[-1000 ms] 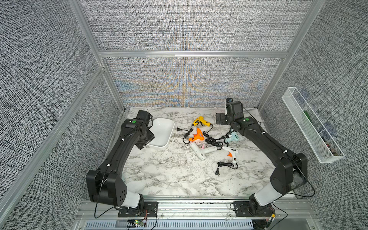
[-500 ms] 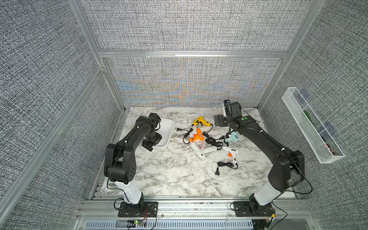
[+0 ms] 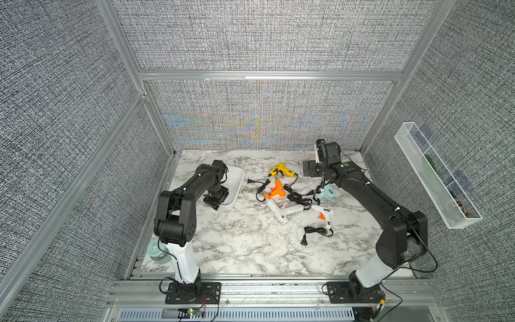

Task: Put the hot melt glue gun into the storage box
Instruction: Move the storage box to the center of the board.

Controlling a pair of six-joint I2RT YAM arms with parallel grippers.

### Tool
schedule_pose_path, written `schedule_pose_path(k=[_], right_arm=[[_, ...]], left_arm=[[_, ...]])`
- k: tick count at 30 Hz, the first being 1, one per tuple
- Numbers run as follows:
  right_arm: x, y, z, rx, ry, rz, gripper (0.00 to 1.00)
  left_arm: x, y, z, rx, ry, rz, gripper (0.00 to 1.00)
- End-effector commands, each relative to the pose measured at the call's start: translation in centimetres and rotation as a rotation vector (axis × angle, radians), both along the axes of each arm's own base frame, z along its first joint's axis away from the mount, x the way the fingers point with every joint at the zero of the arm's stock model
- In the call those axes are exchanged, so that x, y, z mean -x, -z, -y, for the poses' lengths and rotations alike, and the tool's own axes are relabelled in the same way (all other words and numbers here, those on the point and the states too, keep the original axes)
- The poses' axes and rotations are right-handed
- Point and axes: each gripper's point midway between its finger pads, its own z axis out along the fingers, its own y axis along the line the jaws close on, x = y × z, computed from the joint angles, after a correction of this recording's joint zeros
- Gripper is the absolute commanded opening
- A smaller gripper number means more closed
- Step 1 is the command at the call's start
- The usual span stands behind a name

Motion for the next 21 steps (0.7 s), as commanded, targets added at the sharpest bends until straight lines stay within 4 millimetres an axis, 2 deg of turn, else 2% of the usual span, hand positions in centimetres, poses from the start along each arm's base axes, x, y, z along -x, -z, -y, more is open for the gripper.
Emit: schedule_pose_path(k=[1,4,7,13,19,21], right_arm=[[0.0,0.1,0.3,0.005,0.020,-0.011,0.99],[0.2,0.4,0.5,0.009,0.029,-0.028,0.99],[0.5,0.6,0.8,0.022,0.037,-0.038,0.99],[1.2,0.5,1.5,0.037,0.060,-0.037,0.99],[2.1,0.6,2.0,0.039,0.074,-0.041,0.99],[2.2,0.8,2.1,0.039,0.075,-0.044,0.99]], left_arm=[[0.2,0.9,0.2,0.015,0.014,-0.011,0.38],[0.0,1.6,0.0,0.001,0.057,-0.023,0.21],[-0.4,1.3,-0.5,-0.027,0.124,-0.021,0.01],[-0.4,-0.8,-2.4,-0.103,0.374,-0.038,0.00],[1.3,-4.4,-6.6,-0.194,0.558,-0.066,0.00],[1.6,-5.8,-6.9,-0.180,0.653,-0.027,0.00]])
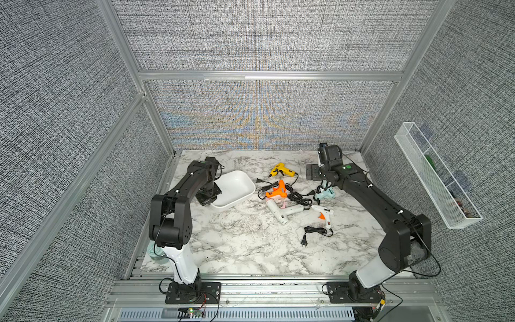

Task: Put the hot melt glue gun into the storage box
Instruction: Move the storage box to the center of the board.

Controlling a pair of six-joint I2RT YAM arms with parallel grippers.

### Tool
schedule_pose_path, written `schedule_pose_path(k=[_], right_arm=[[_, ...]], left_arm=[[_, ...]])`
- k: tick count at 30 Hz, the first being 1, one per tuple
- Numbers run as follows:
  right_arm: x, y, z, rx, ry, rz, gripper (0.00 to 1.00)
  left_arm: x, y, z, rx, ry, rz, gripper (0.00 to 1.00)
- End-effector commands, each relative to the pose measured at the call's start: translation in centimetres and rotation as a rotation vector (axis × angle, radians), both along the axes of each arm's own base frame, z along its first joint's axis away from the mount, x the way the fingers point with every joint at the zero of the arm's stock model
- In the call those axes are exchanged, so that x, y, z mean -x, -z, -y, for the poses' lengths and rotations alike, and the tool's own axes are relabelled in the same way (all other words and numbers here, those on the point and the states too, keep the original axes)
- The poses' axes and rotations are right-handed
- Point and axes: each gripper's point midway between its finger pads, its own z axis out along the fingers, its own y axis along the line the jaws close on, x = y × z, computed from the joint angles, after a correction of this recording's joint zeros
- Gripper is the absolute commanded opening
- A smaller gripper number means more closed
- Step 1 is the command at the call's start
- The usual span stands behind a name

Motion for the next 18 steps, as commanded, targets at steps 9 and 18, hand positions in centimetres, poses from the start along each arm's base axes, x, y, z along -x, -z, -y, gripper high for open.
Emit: schedule_pose_path(k=[9,18], right_arm=[[0.2,0.9,0.1,-0.003,0.015,-0.026,0.99],[0.2,4.2,-1.6,-0.103,0.013,-0.159,0.99]], left_arm=[[6.2,-0.4,2.4,0.185,0.468,-0.057,0.00],[8.8,3.3,7.9,0.255,0.526,-0.168,0.00]])
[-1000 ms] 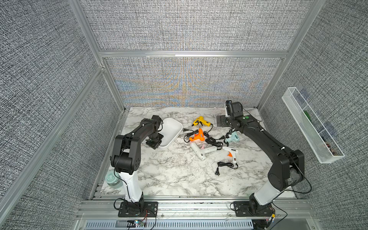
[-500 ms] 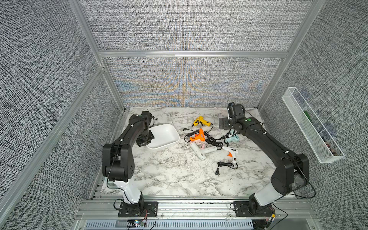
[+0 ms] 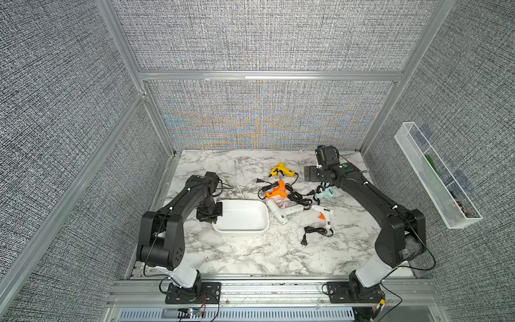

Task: Put the hot melt glue gun into the storage box
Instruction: Move the storage box to the center of the board, then pick up the hot melt adhesive gun from the center of the board.

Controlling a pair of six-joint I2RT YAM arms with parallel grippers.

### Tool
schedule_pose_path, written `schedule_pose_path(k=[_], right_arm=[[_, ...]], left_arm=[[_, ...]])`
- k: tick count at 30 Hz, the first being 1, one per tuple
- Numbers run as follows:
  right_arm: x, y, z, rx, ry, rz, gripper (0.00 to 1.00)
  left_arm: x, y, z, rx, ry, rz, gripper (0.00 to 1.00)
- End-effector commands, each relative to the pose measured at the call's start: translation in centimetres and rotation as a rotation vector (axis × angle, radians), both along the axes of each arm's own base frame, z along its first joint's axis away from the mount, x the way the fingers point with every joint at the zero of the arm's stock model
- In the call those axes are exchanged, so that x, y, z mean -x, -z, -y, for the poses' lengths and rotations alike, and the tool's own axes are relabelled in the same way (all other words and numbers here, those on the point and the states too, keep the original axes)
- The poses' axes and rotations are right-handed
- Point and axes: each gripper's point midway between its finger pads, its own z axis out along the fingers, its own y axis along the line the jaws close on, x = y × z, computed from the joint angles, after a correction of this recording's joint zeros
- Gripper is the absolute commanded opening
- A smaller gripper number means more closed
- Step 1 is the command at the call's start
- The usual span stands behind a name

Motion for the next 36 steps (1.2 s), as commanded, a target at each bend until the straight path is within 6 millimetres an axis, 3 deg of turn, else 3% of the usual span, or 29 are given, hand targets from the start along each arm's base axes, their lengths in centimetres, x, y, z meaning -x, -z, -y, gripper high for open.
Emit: schedule_pose_path(k=[1,8,12,15,20,23,28,33,36], right_arm=[[0.7,1.9,-1.1,-0.068,-0.002,-0.087,0.99],[1.4,5.8,-2.4,-0.114,-0.020,-0.227,0.99],[1.5,7.2,-2.7,-0.120,-0.024,-0.275,0.99],[1.3,7.8,-2.4,-0.125,-0.005,-0.296,0.99],[0.9,8.6,0.6,-0.197,0.221,-0.352,0.99],[1.0,8.7,1.8,-0.346,0.400,-0.377,0.99],[1.2,9.8,2.2,-0.516,0.616,-0.431,0.99],[1.5,11.0,2.3,-0.632,0.782,-0.448,0.98],[2.1,11.5,3.4,-0.672,0.885,-0.420,0.95]], left_arm=[[0.1,0.9,2.2,0.034,0.007,-0.020,0.00],[1.7,2.3,2.6,-0.004,-0.004,-0.065,0.02],[1.9,2.4,2.6,-0.022,-0.001,-0.069,0.31],[1.6,2.3,2.5,-0.045,0.005,-0.065,0.46],[0.6,0.6,1.4,-0.109,0.015,-0.016,0.79],[-0.6,-1.7,1.0,-0.137,0.016,0.046,0.83],[-2.6,-4.9,1.1,-0.140,0.010,0.126,0.85],[-3.2,-5.4,0.9,-0.121,-0.029,0.133,0.83],[-3.5,-5.3,0.4,-0.102,-0.068,0.138,0.81]])
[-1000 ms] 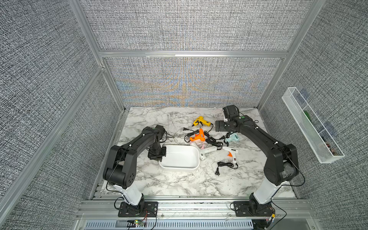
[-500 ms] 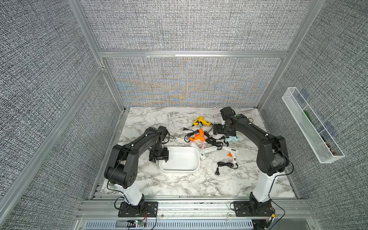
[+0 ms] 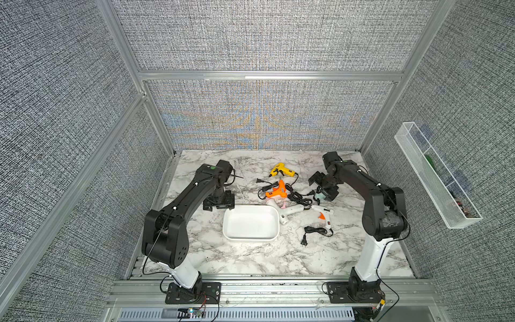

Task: Put the hot melt glue gun into the storage box
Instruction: Pick up the hot melt adhesive gun from the center of the board.

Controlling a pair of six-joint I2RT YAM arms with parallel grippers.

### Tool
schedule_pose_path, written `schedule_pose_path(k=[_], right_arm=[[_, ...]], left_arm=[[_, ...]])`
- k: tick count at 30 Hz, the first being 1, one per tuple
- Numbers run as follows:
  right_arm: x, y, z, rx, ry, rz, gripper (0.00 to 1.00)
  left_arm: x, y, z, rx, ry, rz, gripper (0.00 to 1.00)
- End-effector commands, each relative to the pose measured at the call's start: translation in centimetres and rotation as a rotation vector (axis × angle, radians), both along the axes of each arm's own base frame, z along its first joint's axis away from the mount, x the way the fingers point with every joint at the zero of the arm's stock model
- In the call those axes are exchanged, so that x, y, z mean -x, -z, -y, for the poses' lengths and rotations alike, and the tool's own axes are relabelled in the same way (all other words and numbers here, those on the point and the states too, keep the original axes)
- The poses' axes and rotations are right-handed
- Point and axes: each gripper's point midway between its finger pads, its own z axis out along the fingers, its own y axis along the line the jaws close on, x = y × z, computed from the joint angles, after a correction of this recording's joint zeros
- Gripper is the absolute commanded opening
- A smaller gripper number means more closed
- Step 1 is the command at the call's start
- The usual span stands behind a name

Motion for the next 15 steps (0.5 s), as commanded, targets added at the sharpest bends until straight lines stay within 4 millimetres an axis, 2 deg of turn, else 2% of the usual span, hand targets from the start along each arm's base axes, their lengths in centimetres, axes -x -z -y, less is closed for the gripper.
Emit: schedule_pose_path(k=[1,6,15], right_arm=[[0.1,0.2,0.7,-0.044,0.181,0.004,0.93],[0.3,1.2,2.6,-0.017,0.253,-0.002,0.85],[-1.0,2.9,3.9,0.034,0.252,-0.030,0.78]], left_arm=[[0.1,-0.1,-0.7,0.013,-0.040,0.000,0.79],[-0.5,-0.3,-1.5,0.030,-0.060,0.014,0.74],[-0.5,-0.2,-2.0,0.031,-0.051,0.010,0.70]])
